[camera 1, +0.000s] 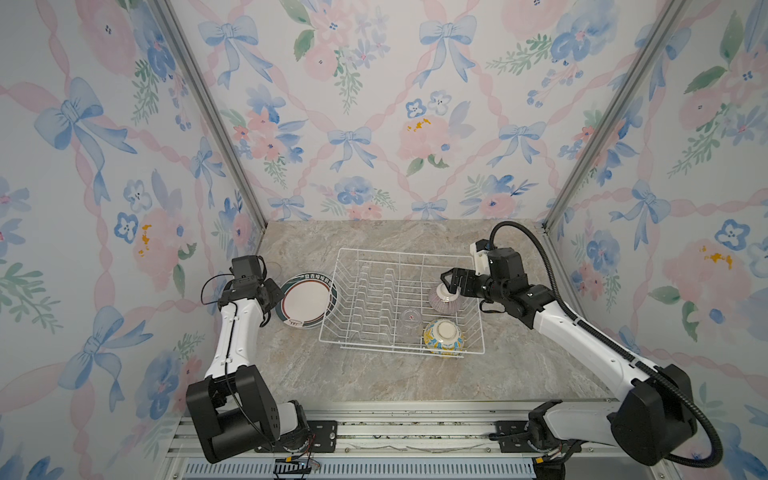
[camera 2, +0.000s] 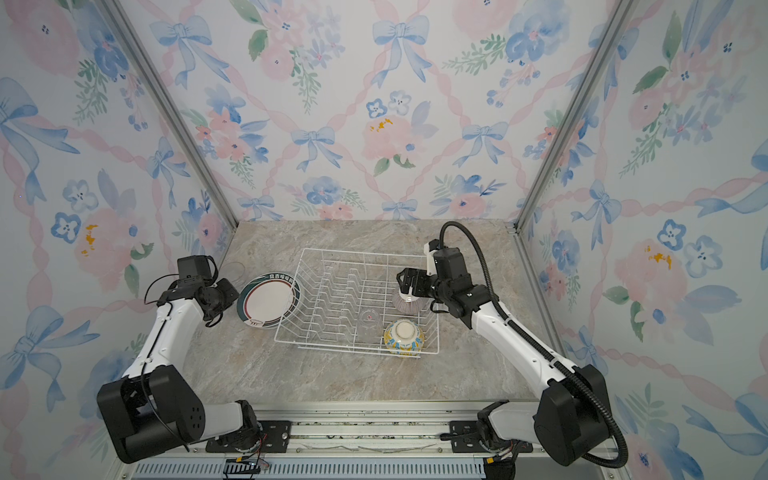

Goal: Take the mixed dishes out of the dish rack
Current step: 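Carry the clear cup with the left gripper toward the plates while the right withdraws, then lower the clear cup beside the other cup and open the left gripper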

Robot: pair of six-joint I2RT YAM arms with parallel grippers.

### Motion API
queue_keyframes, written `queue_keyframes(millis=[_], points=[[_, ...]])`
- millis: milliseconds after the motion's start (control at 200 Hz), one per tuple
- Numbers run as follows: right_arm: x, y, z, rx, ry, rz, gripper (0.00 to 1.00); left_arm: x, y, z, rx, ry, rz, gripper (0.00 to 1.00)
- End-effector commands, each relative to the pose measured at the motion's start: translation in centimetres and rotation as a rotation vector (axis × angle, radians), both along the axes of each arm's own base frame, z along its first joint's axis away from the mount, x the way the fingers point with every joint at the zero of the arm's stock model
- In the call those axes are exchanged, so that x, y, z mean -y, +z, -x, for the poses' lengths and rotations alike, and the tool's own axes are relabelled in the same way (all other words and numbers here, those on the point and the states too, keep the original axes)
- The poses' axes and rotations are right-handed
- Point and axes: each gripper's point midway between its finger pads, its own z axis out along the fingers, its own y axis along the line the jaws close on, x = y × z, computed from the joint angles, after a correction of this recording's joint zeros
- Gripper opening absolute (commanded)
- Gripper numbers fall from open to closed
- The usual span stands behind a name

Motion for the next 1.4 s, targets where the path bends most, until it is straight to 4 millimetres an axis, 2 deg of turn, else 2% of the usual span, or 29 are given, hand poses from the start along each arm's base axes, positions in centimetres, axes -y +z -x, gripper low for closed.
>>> queue_keyframes(millis=[0, 180, 455, 760, 900, 1020, 1090, 1180, 1275, 1395], points=[[0.6, -0.6, 0.4, -0.015, 0.000, 0.011, 0.97, -0.4, -0.3, -0.3, -0.043, -0.040, -0.001, 0.00], [0.7, -0.6, 0.5, -0.015, -0.002, 0.011, 0.97, -0.6, -1.4, -1.1, -0.102, -0.074, 0.010, 0.00], [0.8, -1.0, 0.3, -0.029, -0.009, 0.017, 0.97, -2.6, -2.2, -2.1, -0.197, -0.077, -0.020, 0.00], [0.7, -1.4, 0.1, -0.047, -0.012, 0.017, 0.97, -2.1, -3.8, -3.0, -0.233, -0.106, 0.039, 0.00], [0.8, -1.5, 0.0, -0.050, -0.015, 0.020, 0.97, -2.1, -3.7, -3.1, -0.238, -0.116, 0.038, 0.00], [0.7, -1.6, 0.0, -0.053, -0.014, 0.020, 0.97, -2.1, -3.4, -3.2, -0.232, -0.121, 0.037, 0.09], [0.7, -1.6, 0.1, -0.056, -0.014, 0.019, 0.97, -2.1, -3.2, -3.4, -0.228, -0.123, 0.037, 0.27], [0.7, -1.7, 0.1, -0.057, -0.015, 0.019, 0.97, -2.1, -2.9, -3.6, -0.221, -0.126, 0.035, 0.32], [0.8, -1.6, 0.1, -0.056, -0.018, 0.019, 0.97, -2.2, -2.4, -3.7, -0.209, -0.124, 0.029, 0.48], [0.8, -1.6, 0.1, -0.057, -0.018, 0.018, 0.96, -2.2, -1.3, -3.8, -0.180, -0.124, 0.016, 0.60]])
